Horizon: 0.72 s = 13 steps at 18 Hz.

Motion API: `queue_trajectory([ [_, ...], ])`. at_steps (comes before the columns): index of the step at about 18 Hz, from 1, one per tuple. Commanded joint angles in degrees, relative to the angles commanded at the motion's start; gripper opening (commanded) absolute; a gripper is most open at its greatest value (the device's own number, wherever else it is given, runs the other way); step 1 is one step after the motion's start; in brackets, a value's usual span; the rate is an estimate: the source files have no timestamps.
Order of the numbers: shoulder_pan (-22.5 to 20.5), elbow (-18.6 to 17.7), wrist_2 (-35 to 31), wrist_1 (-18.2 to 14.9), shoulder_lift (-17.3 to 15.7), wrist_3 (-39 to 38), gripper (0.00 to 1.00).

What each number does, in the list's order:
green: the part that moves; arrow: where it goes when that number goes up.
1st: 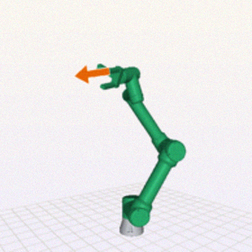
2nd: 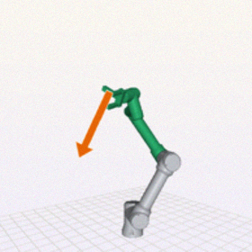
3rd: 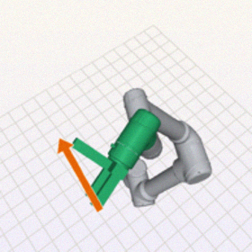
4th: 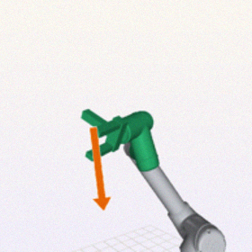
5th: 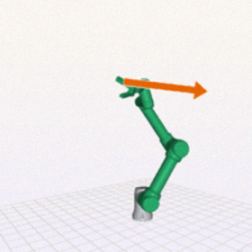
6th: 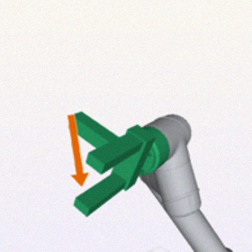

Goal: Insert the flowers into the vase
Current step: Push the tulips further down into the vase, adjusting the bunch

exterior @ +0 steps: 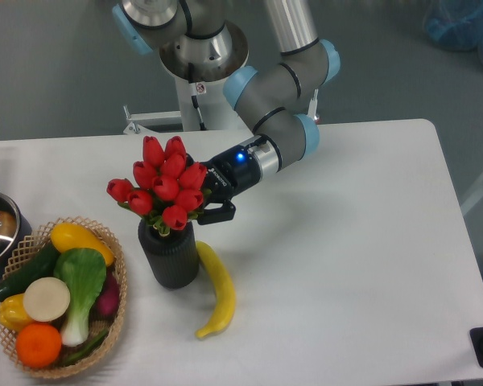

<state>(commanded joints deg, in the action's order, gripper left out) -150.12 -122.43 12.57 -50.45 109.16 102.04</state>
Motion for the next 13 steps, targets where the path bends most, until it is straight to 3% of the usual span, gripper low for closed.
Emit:
queue_trajectory([
  [13, 0.0, -0.5, 0.0, 0.0, 0.8, 1.6, 0.46],
])
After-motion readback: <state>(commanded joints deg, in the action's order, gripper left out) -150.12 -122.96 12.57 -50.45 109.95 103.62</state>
